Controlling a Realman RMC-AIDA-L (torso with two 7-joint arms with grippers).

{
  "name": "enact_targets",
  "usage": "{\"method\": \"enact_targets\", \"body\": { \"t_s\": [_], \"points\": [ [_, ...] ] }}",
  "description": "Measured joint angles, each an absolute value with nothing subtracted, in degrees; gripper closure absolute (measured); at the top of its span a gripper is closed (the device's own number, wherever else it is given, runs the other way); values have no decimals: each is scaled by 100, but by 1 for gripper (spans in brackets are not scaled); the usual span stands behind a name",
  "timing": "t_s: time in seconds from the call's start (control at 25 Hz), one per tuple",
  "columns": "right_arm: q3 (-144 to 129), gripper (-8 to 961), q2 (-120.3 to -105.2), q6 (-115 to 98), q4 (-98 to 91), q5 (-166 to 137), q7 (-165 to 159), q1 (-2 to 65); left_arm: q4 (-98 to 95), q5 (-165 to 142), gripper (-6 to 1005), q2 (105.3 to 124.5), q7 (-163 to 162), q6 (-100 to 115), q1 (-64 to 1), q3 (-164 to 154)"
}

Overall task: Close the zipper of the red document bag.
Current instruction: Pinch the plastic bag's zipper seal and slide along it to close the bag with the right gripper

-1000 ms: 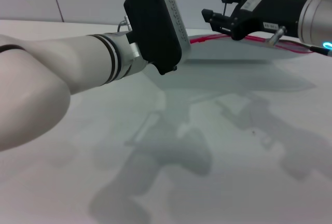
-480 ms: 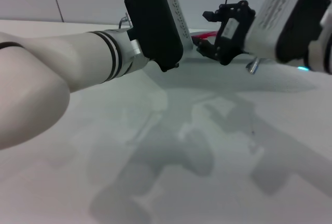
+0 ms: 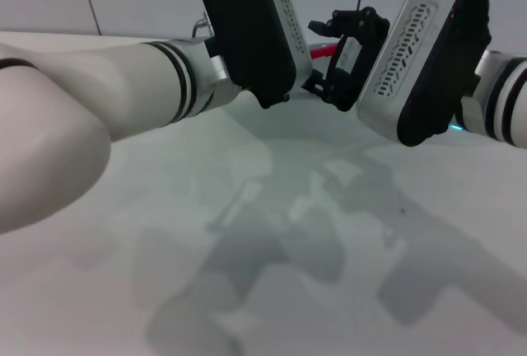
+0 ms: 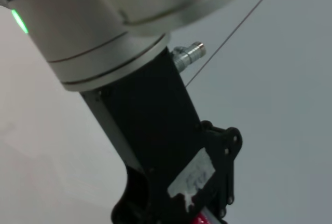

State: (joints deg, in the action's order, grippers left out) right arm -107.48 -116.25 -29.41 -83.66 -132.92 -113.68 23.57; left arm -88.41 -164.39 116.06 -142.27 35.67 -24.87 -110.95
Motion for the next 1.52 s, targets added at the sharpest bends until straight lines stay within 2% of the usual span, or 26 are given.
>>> {"method": "enact_targets", "body": {
  "t_s": [0.28, 0.52, 1.52],
  "points": [
    [-10902, 446, -11618, -2938, -8488, -13494, -11354, 2269, -8853, -16444, 943, 11604, -14204, 3613, -2488, -11028],
    [-11033, 545, -11639, -2500, -8642, -13754, -11369, 2026, -8853, -16445, 943, 11610, -14206, 3655, -2491, -11021],
    [-11199, 547, -11637, -2131, -8364, -14076, -11366, 1997, -9058, -16444, 943, 11607, -14195, 3736, -2440, -11020]
  ]
}}
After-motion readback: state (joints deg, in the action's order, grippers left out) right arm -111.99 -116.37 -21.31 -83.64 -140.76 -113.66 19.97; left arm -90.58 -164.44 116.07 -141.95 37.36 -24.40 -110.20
